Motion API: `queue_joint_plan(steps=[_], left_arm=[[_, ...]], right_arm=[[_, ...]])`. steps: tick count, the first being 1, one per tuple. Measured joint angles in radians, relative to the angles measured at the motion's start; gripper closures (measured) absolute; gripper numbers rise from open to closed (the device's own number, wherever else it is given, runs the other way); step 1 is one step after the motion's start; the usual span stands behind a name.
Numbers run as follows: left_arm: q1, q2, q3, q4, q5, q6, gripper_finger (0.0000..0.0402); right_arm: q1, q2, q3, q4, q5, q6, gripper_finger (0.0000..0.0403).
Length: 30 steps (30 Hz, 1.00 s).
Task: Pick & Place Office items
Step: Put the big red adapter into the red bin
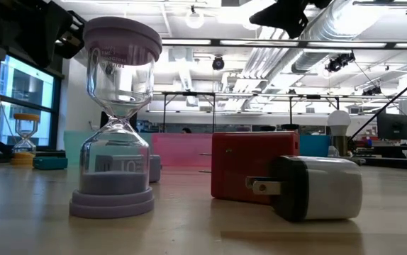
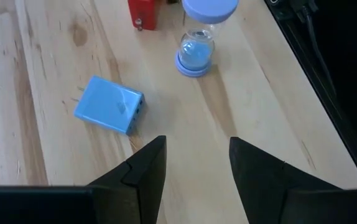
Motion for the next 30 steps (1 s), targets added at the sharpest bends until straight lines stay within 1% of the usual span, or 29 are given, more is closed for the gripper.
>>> queue_joint_plan(steps=[3, 8, 10, 15, 17, 19, 21, 23, 26, 28, 30], left_arm=[[0.0, 0.0, 0.0, 0.0, 0.0, 0.001, 0.0232], [0.0, 0.001, 0.0, -0.001, -0.001, 0.001, 0.0232], [0.0, 0.001, 0.0, -0.001, 0.0, -0.001, 0.0232], [0.0, 0.001, 0.0, -0.002, 0.031, -0.02, 0.0232], [0.0, 0.001, 0.0, -0.003, 0.053, -0.022, 0.0232], [0.0, 0.001, 0.0, -0.004, 0.082, -0.023, 0.0232], [0.0, 0.001, 0.0, -0.005, 0.102, -0.013, 0.0232], [0.0, 0.001, 0.0, -0.006, 0.11, 0.009, 0.0232], [0.0, 0.001, 0.0, -0.006, 0.11, 0.066, 0.0232], [0.0, 0.001, 0.0, -0.006, 0.109, 0.109, 0.0232], [0.0, 0.001, 0.0, -0.006, 0.104, 0.129, 0.0232]], right_arm=[[-0.001, 0.0, 0.0, 0.005, -0.003, 0.028, 0.0077], [0.013, 0.021, 0.001, 0.032, -0.113, 0.04, 0.0077], [0.03, 0.038, 0.001, 0.038, -0.129, 0.04, 0.0078], [0.095, 0.107, 0.001, 0.089, -0.123, 0.058, 0.0078], [0.127, 0.141, 0.0, 0.138, -0.117, 0.049, 0.0078], [0.164, 0.166, 0.001, 0.211, -0.085, 0.021, 0.0078], [0.202, 0.181, 0.002, 0.257, -0.024, 0.016, 0.0078], [0.234, 0.197, 0.022, 0.254, 0.051, 0.02, 0.0078], [0.28, 0.207, 0.072, 0.18, 0.133, 0.022, 0.0078], [0.294, 0.233, 0.121, 0.138, 0.176, 0.052, 0.0078], [0.304, 0.261, 0.176, 0.043, 0.184, 0.082, 0.0078]])
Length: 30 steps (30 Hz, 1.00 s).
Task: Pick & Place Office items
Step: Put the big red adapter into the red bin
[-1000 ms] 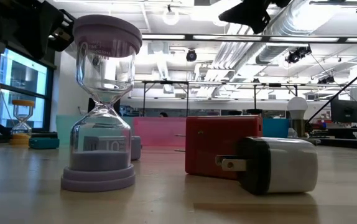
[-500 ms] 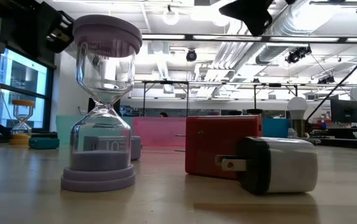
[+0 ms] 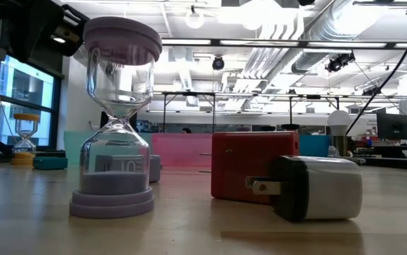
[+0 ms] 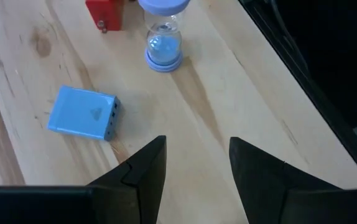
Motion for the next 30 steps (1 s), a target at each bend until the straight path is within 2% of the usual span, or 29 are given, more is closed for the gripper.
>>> queue_joint_plan(steps=[7, 11, 21, 30], left_arm=[[0.0, 0.0, 0.0, 0.0, -0.012, -0.029, 0.0232], [0.0, 0.0, 0.0, -0.001, -0.012, -0.031, 0.0232], [0.0, 0.0, 0.0, -0.01, -0.012, -0.029, 0.0232], [0.0, 0.0, 0.0, -0.01, -0.012, -0.031, 0.0232]], right_arm=[[-0.015, 0.172, 0.235, -0.384, -0.013, 0.172, 0.0078], [-0.026, 0.244, 0.314, -0.521, -0.028, 0.293, 0.0078], [-0.02, 0.363, 0.33, -0.501, -0.048, 0.381, 0.0078], [-0.02, 0.463, 0.328, -0.466, -0.041, 0.387, 0.0078]])
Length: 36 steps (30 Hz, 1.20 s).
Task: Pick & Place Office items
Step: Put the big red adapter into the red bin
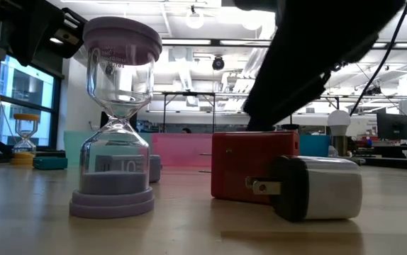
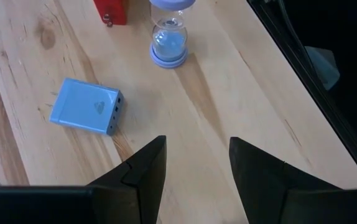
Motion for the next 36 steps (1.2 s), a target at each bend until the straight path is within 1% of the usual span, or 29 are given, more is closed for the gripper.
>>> queue_joint_plan(steps=[7, 11, 17, 20, 22, 25, 30, 31, 36], left_arm=[[0.0, 0.0, 0.0, -0.001, 0.003, -0.001, 0.0232], [0.0, 0.0, 0.0, -0.001, 0.006, -0.007, 0.0232], [-0.001, 0.0, 0.0, 0.0, 0.006, -0.031, 0.0232], [-0.001, 0.0, 0.0, 0.003, 0.005, -0.031, 0.0232], [-0.001, 0.0, 0.0, 0.004, 0.005, -0.026, 0.0232], [-0.001, 0.0, 0.0, 0.008, 0.005, -0.035, 0.0232], [-0.001, 0.0, 0.0, 0.008, 0.002, -0.045, 0.0232], [-0.002, 0.0, 0.0, 0.008, 0.002, -0.047, 0.0232], [-0.002, 0.0, 0.0, 0.008, 0.002, -0.05, 0.0232]], right_arm=[[0.0, 0.047, 0.001, 0.078, 0.0, -0.031, 0.0078], [-0.001, 0.067, 0.0, 0.081, 0.022, -0.029, 0.0078], [-0.009, 0.077, -0.001, 0.063, 0.025, -0.027, 0.0084], [-0.016, 0.077, 0.0, 0.07, 0.023, -0.026, 0.0109], [-0.02, 0.077, 0.0, 0.064, 0.022, -0.027, 0.0135], [-0.028, 0.077, 0.0, 0.06, 0.011, -0.024, 0.0184], [-0.04, 0.077, 0.0, 0.04, -0.039, -0.009, 0.0284], [-0.041, 0.077, 0.0, 0.036, -0.043, -0.013, 0.0299], [-0.042, 0.076, 0.001, 0.034, -0.039, -0.057, 0.03]])
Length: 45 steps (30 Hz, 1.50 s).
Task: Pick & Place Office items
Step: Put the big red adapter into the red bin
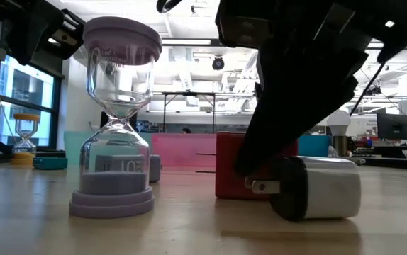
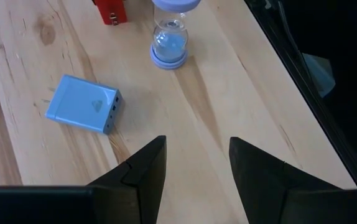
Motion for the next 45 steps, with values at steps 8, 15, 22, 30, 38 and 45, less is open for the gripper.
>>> queue_joint_plan(steps=[8, 15, 22, 30, 38, 45], left_arm=[[0.012, 0.0, 0.0, -0.001, -0.006, 0.079, 0.0232], [0.04, 0.0, 0.0, -0.047, -0.007, 0.1, 0.0232], [0.042, 0.0, -0.004, -0.058, -0.006, 0.023, 0.0232], [0.037, 0.0, -0.035, 0.017, -0.007, -0.006, 0.0232], [0.057, 0.0, -0.123, 0.088, -0.036, 0.004, 0.0232], [0.115, 0.0, -0.145, 0.102, -0.04, 0.02, 0.0232]], right_arm=[[-0.016, -0.021, -0.001, -0.022, 0.03, -0.066, 0.03], [-0.085, -0.109, -0.002, -0.125, 0.028, -0.152, 0.03], [-0.188, -0.256, -0.001, -0.154, 0.051, -0.364, 0.03], [-0.436, -0.346, -0.002, -0.162, -0.004, -0.521, 0.03], [-0.706, -0.333, -0.001, -0.088, -0.067, -0.561, 0.03], [-0.825, -0.279, 0.0, 0.018, -0.16, -0.606, 0.03]])
